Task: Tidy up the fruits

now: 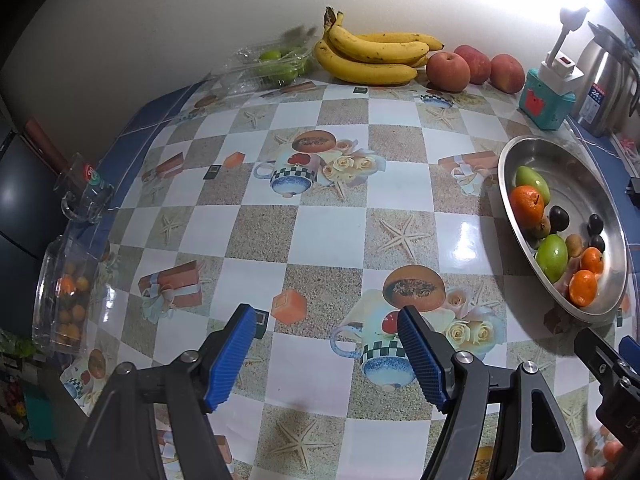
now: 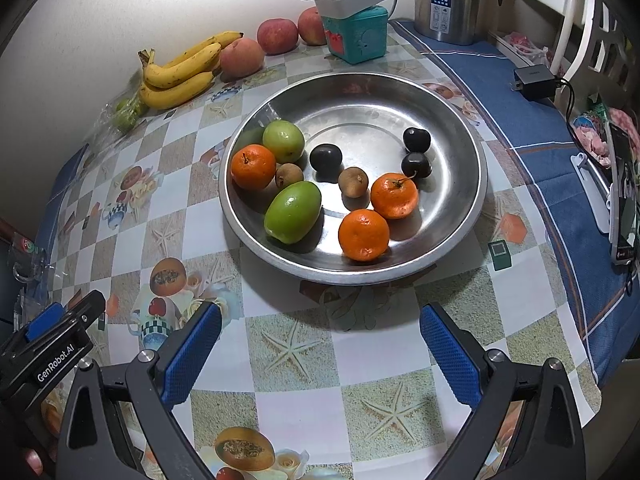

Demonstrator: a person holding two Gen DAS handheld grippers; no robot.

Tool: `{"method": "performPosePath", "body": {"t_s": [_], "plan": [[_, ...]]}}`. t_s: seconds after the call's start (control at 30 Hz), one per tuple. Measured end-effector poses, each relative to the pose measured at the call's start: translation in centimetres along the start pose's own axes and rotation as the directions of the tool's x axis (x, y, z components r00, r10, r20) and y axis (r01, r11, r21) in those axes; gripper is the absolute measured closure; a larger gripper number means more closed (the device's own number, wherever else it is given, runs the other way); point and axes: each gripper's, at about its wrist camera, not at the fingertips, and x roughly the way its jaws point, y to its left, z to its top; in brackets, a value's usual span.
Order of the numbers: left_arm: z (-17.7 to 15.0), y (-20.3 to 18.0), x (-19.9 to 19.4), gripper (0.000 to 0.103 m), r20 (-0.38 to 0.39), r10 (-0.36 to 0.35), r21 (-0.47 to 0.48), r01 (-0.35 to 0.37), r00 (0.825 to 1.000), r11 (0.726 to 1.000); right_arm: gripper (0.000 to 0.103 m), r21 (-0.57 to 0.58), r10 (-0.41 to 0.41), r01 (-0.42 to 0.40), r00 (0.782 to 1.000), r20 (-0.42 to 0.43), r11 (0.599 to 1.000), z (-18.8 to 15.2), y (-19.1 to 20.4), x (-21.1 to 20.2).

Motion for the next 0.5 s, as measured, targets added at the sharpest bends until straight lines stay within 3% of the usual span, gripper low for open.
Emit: {"method": "performPosePath", "body": {"t_s": [0.5], "plan": [[0.02, 0.23, 0.1, 0.026, -0.008, 0.006, -0.012, -0.006, 1.0, 1.0, 0.004, -0.002, -0.004, 0.004, 1.0, -0.006, 1.0, -0.11, 0.0, 0.24]]}}
